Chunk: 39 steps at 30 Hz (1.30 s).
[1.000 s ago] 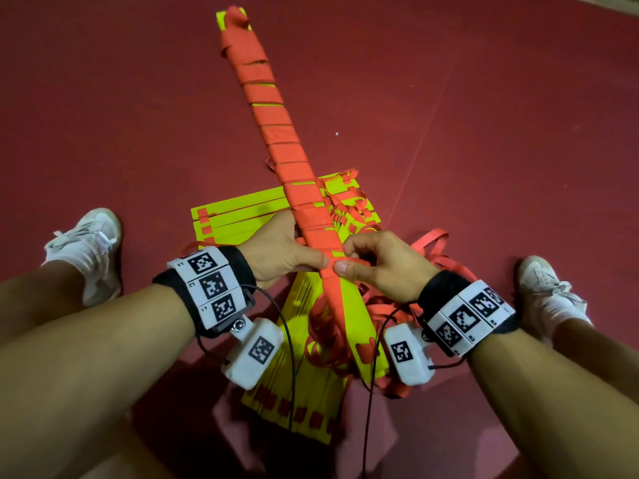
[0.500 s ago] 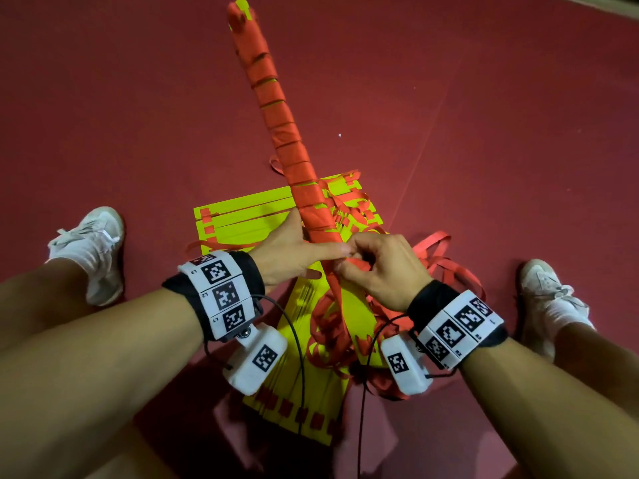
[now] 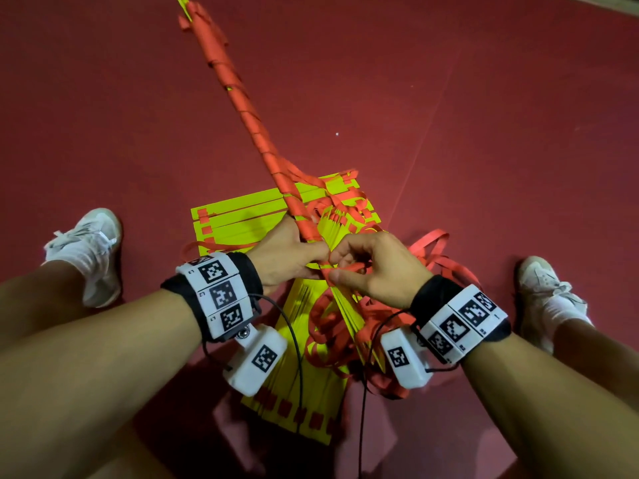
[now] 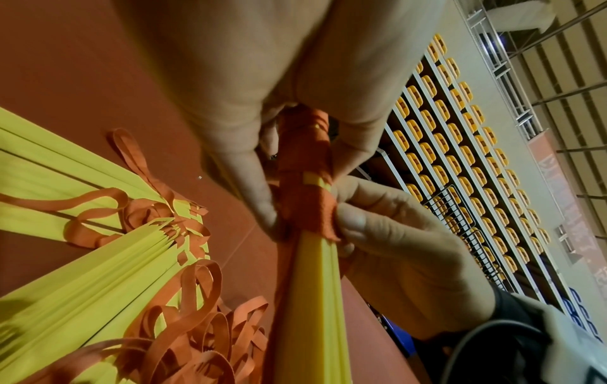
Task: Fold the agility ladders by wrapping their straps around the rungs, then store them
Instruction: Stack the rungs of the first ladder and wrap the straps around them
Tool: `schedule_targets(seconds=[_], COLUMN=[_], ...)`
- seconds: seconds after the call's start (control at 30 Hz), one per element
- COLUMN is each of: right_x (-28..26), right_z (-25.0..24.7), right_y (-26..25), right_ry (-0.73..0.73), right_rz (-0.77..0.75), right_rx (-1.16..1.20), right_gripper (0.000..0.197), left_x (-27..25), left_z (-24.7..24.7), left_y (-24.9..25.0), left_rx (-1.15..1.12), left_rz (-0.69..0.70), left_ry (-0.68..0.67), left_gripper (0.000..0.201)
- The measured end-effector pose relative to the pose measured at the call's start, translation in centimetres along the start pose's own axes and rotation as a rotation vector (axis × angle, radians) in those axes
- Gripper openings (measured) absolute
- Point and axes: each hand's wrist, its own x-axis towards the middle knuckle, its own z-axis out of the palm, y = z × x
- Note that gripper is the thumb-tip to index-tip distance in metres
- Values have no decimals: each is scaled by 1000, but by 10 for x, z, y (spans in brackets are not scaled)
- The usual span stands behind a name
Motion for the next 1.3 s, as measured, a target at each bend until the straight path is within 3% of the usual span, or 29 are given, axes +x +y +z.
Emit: schedule_targets(seconds=[0.27,0.4,0.53,0.67,0.73,1.0,1.1,1.17,1.3], right_x=[0,4,5,6,4,3,2,2,3], right_z=[-8,-7,-8,-8,-9,-12,-15,-19,-22], right_y=[-9,-8,-10,-9,-9,-14,-13,-10,-5], right_ry=[-41,-59,-147,-198,-207,-100,-54,-22,-16], right_rz=[10,54,129,187,194,89,39,44,74], right_rx=[-10,-127,-244,-334,-391,-238,-223,-222,-232], right_gripper=[21,15,24,5,10,5,11,2,8], left_x=[0,0,-2,-3,-5,-5,-7,-6,-4], left_z=[1,0,1,3,3,4,4,4,4], left_y=[1,1,4,5,6,2,2,1,-2], left_rx=[-5,-38,-28,-32,-47,6,19,17,-2], left_rz=[34,42,28,59,63,88,86,67,36], left_ry=[-61,-75,-62,-55,-57,-83,-81,-91,-125], left_gripper=[23,19,41,19,19,37,36,39,41])
